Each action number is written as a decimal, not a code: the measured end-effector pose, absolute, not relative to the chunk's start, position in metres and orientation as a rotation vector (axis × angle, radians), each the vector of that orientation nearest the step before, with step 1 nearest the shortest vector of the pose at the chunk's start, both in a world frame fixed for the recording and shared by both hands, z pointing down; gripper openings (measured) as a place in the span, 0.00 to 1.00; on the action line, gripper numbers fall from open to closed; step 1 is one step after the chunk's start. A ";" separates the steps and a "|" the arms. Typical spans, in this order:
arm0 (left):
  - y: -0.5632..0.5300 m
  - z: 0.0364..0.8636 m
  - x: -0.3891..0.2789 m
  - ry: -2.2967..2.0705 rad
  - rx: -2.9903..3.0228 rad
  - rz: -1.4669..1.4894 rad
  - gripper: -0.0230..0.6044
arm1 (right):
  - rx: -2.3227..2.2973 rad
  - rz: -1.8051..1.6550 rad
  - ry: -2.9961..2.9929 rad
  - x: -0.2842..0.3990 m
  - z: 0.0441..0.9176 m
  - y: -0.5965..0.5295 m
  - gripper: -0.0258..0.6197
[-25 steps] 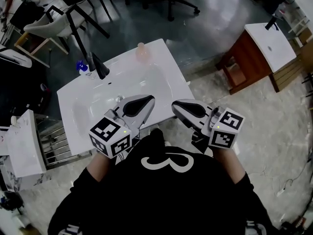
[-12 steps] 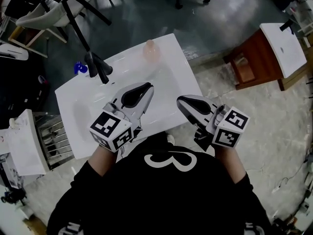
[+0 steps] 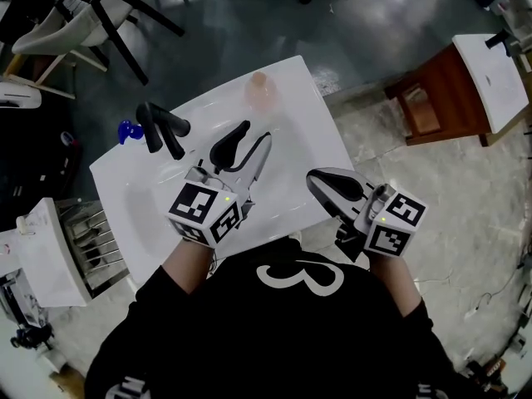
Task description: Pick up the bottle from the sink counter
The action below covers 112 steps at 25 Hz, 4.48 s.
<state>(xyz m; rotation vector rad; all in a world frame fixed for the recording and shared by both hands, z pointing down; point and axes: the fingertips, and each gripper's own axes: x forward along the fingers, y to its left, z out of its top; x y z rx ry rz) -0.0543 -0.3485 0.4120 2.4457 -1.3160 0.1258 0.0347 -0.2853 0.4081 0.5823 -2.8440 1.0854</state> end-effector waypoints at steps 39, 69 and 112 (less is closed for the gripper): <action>-0.470 0.496 -0.063 -1.492 2.412 0.352 0.34 | 0.689 1.251 -2.696 0.033 0.475 -0.314 0.06; -0.476 0.499 -0.059 -1.476 2.483 0.448 0.26 | 0.759 1.316 -2.682 0.030 0.476 -0.302 0.06; -0.300 0.407 -0.064 -1.460 2.399 0.307 0.26 | 0.510 1.164 -2.868 0.033 0.402 -0.207 0.06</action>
